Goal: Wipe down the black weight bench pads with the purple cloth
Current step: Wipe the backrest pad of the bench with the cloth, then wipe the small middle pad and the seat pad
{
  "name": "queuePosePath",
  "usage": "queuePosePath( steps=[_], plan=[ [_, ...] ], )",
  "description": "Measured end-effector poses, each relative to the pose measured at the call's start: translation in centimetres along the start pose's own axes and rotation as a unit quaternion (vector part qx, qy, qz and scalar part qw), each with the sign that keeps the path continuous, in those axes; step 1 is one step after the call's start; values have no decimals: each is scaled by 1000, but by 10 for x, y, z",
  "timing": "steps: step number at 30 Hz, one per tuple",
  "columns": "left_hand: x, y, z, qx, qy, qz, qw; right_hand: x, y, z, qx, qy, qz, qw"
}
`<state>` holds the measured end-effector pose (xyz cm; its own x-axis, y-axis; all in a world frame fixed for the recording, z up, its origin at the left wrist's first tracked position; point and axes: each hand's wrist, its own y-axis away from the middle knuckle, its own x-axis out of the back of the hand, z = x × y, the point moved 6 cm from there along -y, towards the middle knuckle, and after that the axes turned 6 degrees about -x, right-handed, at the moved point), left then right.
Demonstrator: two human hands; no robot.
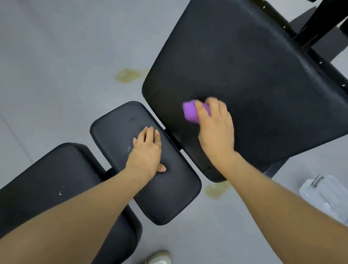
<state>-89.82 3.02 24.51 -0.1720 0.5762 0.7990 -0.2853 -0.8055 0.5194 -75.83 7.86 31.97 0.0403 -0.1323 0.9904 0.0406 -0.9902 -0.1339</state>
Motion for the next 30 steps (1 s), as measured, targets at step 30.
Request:
queuePosePath(
  steps=[30],
  plan=[
    [2,-3,6,-8,-39,8,999,-29,114,24,145,85,16,986]
  ],
)
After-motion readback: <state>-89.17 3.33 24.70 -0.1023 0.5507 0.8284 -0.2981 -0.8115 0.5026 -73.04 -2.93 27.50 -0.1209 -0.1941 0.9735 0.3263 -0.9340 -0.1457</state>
